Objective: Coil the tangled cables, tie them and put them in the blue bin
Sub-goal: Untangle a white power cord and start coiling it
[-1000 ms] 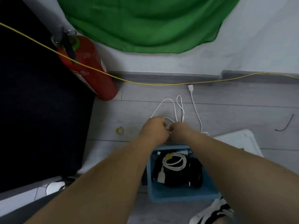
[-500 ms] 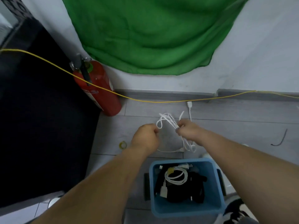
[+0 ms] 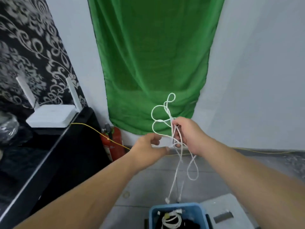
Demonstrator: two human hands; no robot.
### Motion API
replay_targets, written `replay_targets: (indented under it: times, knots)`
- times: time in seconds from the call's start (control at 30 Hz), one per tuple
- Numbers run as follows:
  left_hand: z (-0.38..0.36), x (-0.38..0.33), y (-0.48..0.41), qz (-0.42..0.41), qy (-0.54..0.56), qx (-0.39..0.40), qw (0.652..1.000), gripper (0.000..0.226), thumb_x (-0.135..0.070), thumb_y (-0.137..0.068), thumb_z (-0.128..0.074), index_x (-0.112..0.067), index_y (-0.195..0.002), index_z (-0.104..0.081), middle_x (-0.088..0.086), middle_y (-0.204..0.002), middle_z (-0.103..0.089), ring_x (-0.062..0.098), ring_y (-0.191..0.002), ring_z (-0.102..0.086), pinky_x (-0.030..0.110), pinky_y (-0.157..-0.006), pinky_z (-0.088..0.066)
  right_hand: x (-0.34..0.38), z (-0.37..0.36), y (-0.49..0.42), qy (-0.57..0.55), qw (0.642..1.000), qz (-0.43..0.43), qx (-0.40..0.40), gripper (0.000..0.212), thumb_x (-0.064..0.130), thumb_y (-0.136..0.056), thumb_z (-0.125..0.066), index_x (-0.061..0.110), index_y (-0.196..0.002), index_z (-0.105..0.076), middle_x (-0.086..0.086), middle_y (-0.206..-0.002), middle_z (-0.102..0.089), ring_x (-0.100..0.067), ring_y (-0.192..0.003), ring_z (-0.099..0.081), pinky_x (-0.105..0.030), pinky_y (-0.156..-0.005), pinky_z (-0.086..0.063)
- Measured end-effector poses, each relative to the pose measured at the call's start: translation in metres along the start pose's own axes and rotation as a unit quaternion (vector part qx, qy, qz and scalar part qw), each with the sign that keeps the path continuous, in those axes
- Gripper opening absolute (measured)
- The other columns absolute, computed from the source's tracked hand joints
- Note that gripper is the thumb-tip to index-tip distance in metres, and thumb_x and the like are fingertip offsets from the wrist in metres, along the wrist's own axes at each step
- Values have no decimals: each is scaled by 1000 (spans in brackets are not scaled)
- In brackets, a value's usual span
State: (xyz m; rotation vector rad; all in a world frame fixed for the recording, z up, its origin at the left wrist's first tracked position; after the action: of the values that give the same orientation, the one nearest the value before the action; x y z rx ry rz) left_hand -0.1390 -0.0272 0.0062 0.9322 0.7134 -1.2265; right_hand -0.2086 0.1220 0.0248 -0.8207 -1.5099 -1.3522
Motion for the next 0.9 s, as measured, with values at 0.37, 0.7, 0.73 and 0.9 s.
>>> replay_targets:
  times: [0.37, 0.7, 0.73, 0.9]
  knots:
    - [36, -51, 58, -114, 61, -118, 985, 13, -25, -97, -67, -21, -84, -71, -9, -60, -61, 8, -51, -50, 28, -52, -46, 23, 4, 71, -123, 985, 96, -70, 8, 14, -102, -59, 9, -96, -61, -8, -80, -68, -20, -68, -64, -34, -61, -55]
    - [47, -46, 37, -89, -10, -177, 980, 12, -28, -93, -60, -26, -82, -63, -16, -57, -60, 6, -47, -47, 32, -52, -48, 11, 35, 28, -123, 982, 9, -140, 9, 3, -97, -50, 9, -95, -56, -8, -76, -48, -21, -61, -49, -48, -74, -64]
    - [50, -45, 31, -79, -3, -177, 981, 11, -26, -93, -60, -25, -82, -63, -17, -57, -59, 5, -46, -46, 31, -51, -47, 11, 40, 22, -98, 983, 17, -156, 10, 5, -97, -48, 11, -94, -55, -8, -79, -47, -22, -63, -48, -50, -77, -63]
    - [52, -38, 16, -32, 0, -171, 985, 12, -27, -88, -59, -17, -82, -61, 0, -71, -70, 18, -63, -64, 41, -65, -56, 14, 48, 11, -64, 981, 55, -176, 10, 22, -102, -50, 19, -97, -57, -4, -74, -42, -15, -48, -41, -35, -54, -53]
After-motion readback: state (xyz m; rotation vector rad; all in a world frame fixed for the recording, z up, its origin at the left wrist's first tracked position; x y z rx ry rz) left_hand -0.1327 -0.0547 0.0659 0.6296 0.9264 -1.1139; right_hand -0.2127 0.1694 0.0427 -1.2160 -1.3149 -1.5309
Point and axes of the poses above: each hand's wrist, its own y-axis away from the middle knuckle, its own z-axis out of the back of the hand, x = y × z, the point moved 7 cm from there along -y, towards the middle knuckle
